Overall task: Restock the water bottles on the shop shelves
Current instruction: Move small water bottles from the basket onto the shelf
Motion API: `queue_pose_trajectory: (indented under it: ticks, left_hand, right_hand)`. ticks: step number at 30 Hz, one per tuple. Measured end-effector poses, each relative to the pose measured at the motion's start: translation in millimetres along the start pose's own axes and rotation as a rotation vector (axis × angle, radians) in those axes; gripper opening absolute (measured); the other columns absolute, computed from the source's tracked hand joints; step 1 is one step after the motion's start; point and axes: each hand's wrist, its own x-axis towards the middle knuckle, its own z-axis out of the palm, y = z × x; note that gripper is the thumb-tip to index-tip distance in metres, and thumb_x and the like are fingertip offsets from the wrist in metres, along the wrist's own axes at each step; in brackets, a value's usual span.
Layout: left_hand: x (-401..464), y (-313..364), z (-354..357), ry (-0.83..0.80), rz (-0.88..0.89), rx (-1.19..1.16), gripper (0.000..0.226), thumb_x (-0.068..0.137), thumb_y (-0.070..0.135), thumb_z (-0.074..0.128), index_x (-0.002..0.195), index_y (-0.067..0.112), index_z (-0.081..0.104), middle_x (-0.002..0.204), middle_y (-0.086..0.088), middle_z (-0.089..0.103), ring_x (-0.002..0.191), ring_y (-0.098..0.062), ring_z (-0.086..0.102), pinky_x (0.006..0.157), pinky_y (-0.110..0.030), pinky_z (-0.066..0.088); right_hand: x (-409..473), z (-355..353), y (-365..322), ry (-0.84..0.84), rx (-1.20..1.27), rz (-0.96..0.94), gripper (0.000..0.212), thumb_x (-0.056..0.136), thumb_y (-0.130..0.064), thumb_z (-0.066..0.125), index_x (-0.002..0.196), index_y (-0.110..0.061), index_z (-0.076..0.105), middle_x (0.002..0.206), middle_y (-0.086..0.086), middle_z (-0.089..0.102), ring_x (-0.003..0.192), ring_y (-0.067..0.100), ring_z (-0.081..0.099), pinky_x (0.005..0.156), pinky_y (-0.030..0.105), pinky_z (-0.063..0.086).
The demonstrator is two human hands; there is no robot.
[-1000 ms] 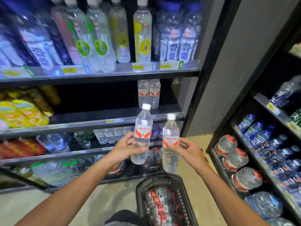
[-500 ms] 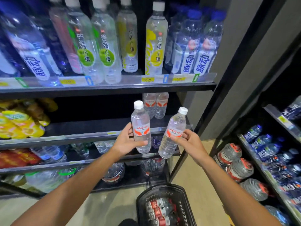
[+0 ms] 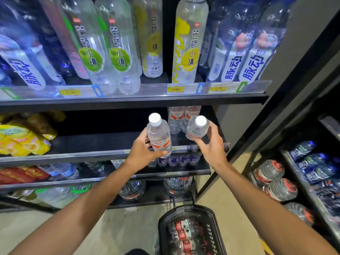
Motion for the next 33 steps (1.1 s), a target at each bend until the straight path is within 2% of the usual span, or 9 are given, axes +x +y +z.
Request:
queue_pose_trajectory:
  ticks: [2,5,10,13,16,21,23,28,33]
  left_hand:
    - [3,0,0,-0.006,-0.005,-0.003,0.086,0.066,0.001,0.093,0.139,0.016,0.049,0.123,0.003,0.07,0.115,-0.01,0.068,0.101,-0.03,0.054]
    - [6,-3,1,-0.012,-0.016,-0.01,0.085,0.067,0.002,0.092,0.138,0.018,0.049,0.124,0.003,0.069,0.116,-0.01,0.067,0.102,-0.031,0.054]
    - [12,-9,2,-0.005,-0.006,-0.021,0.081,0.069,0.003,0.091,0.135,0.024,0.05,0.126,0.003,0.068,0.117,-0.01,0.066,0.101,-0.025,0.054]
    - [15,-12,6,0.009,-0.03,-0.038,0.085,0.069,0.005,0.092,0.14,0.021,0.048,0.127,0.006,0.068,0.117,-0.006,0.066,0.096,-0.019,0.054]
    - [18,-15,11,0.031,-0.049,-0.056,0.083,0.068,0.005,0.092,0.138,0.023,0.05,0.125,0.008,0.069,0.114,-0.004,0.067,0.095,-0.019,0.054]
    - [20,-18,13,0.071,-0.029,-0.047,0.078,0.067,0.002,0.092,0.125,0.037,0.054,0.119,0.016,0.07,0.116,-0.003,0.066,0.103,-0.028,0.051]
    - [20,-18,13,0.073,-0.008,-0.04,0.076,0.067,0.004,0.092,0.121,0.042,0.054,0.118,0.018,0.07,0.115,-0.002,0.065,0.105,-0.031,0.051]
    - [24,-14,16,0.058,0.037,-0.062,0.076,0.069,0.003,0.091,0.131,0.029,0.054,0.133,0.0,0.064,0.123,-0.011,0.063,0.106,-0.032,0.051]
    - [37,-12,26,0.078,0.116,-0.043,0.074,0.068,0.004,0.091,0.12,0.044,0.056,0.134,-0.004,0.061,0.123,-0.01,0.062,0.107,-0.027,0.049]
  right_hand:
    - [11,2,9,-0.03,-0.006,0.017,0.069,0.08,-0.064,0.076,0.138,-0.055,0.039,0.135,-0.037,0.055,0.131,-0.008,0.052,0.107,0.011,0.041]
    - [22,6,23,-0.059,-0.045,0.049,0.068,0.085,-0.056,0.075,0.142,-0.038,0.042,0.129,-0.038,0.057,0.127,-0.008,0.056,0.109,0.023,0.046]
    - [37,6,30,-0.14,-0.102,0.091,0.062,0.095,-0.041,0.07,0.148,-0.022,0.045,0.133,-0.015,0.065,0.123,-0.002,0.06,0.111,0.032,0.048]
    - [44,2,31,-0.192,-0.219,0.076,0.059,0.099,-0.038,0.064,0.15,-0.02,0.041,0.131,-0.002,0.069,0.12,0.012,0.065,0.099,0.028,0.049]
    - [49,-4,34,-0.236,-0.325,0.044,0.06,0.102,-0.039,0.06,0.152,-0.016,0.036,0.127,0.006,0.069,0.114,0.019,0.065,0.083,0.023,0.042]
    - [49,-2,37,-0.3,-0.343,0.129,0.072,0.1,-0.045,0.06,0.156,-0.016,0.025,0.131,0.005,0.065,0.116,0.021,0.061,0.088,0.031,0.042]
    - [43,7,43,-0.269,-0.377,0.188,0.072,0.097,-0.05,0.062,0.151,-0.013,0.032,0.131,0.008,0.066,0.116,0.025,0.062,0.087,0.034,0.044]
    - [43,14,50,-0.249,-0.466,0.237,0.06,0.1,-0.051,0.055,0.142,-0.011,0.04,0.125,0.018,0.067,0.114,0.04,0.063,0.089,0.044,0.048]
    - [44,7,50,-0.291,-0.504,0.252,0.059,0.1,-0.055,0.052,0.141,-0.015,0.039,0.126,0.017,0.066,0.114,0.04,0.062,0.093,0.047,0.049]
